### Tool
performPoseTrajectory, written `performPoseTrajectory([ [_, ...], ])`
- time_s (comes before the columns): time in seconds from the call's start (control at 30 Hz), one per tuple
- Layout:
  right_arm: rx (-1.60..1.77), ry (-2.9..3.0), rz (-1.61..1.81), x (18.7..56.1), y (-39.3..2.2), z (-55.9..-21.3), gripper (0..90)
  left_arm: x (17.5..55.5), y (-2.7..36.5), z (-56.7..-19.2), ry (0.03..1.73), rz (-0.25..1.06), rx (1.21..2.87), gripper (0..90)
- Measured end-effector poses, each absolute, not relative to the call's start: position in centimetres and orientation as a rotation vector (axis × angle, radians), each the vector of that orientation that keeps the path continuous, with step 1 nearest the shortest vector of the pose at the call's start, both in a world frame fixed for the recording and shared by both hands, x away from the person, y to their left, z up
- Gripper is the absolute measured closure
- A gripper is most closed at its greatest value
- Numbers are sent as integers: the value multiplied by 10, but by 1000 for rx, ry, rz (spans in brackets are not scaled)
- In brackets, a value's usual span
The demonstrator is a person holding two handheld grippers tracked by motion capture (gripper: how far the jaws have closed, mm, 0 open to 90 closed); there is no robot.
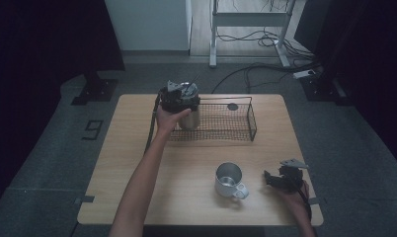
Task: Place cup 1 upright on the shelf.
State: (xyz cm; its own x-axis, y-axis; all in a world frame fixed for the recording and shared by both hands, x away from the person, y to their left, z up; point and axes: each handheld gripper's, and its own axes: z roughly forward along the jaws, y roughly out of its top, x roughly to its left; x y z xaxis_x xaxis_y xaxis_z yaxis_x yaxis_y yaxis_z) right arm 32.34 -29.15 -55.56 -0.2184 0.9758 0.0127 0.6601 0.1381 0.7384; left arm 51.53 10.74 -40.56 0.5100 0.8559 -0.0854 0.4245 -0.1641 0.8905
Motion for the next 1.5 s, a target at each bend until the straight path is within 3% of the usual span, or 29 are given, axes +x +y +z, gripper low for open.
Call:
performPoseTrajectory([
  [1.5, 1564, 1941, 869, 323, -292, -556, 129, 528, 112, -453, 1190, 582, 1821, 40],
])
